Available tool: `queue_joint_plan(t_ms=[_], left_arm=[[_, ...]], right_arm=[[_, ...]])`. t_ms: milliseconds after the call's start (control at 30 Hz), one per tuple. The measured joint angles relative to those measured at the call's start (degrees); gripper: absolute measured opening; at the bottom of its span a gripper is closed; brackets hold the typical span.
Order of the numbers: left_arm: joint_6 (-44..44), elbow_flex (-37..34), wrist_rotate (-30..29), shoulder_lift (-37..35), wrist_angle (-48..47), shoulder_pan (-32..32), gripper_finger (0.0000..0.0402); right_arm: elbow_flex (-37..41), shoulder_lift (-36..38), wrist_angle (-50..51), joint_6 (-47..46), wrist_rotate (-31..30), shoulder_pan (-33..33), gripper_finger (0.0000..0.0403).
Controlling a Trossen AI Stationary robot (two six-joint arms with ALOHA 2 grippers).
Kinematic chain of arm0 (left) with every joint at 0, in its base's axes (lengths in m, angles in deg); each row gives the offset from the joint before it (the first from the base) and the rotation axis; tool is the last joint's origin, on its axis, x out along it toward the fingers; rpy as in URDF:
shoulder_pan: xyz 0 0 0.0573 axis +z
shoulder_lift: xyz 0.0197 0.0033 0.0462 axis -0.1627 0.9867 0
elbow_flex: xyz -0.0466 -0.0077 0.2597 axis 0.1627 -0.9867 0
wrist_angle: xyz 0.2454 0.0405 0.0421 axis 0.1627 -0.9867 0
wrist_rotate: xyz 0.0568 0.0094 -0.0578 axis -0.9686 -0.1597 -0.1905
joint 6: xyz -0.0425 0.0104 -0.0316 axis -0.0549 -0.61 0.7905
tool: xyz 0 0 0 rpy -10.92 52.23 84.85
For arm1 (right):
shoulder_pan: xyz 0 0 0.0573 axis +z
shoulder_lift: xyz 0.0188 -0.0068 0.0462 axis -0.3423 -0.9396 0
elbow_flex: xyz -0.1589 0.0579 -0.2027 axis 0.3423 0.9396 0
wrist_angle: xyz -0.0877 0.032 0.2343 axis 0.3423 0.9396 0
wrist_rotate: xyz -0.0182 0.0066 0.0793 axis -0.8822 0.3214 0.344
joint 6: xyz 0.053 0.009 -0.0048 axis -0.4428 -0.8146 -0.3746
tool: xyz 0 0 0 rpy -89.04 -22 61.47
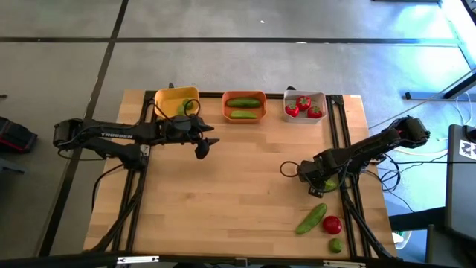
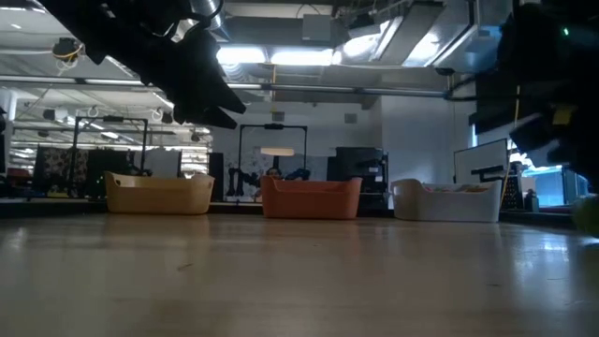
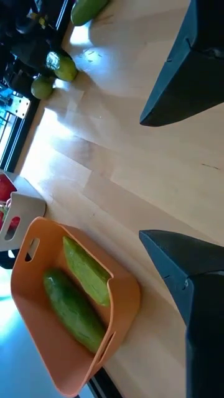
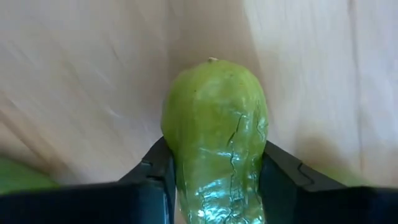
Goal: Sort produce into baskets
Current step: Put the cucumber into the orange bin
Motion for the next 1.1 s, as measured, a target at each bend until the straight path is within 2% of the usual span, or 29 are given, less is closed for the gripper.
queue_joint_plan(t_ms=[133,300,567,867,1100], left_arm=[[0.0,-0.6,-0.4,0.0,-0.1,0.0,0.0281],[-0.4,-0.6,-0.7,0.0,0.0,0.0,0.0281],[-1.2,-0.6,-0.8,0.0,0.3,0.0,0.0281],[-1.2,-0.6,-0.9,0.0,0.4,0.0,0.0281],[-1.1,-0.7,-0.9,0.0,0.4,0.0,0.0281]], right_arm=[[-3.9,0.0,0.0,1.0,-2.9,0.0,0.0142],[-9.9,0.0,-0.4,5.0,-10.4,-0.3,0.0150],[-16.5,0.0,-6.2,16.1,-19.8,-7.5,0.0151],[-20.9,-0.7,-22.8,33.0,-20.2,-18.6,0.0151],[-23.7,-3.7,-34.1,44.0,-18.1,-26.1,0.0151]])
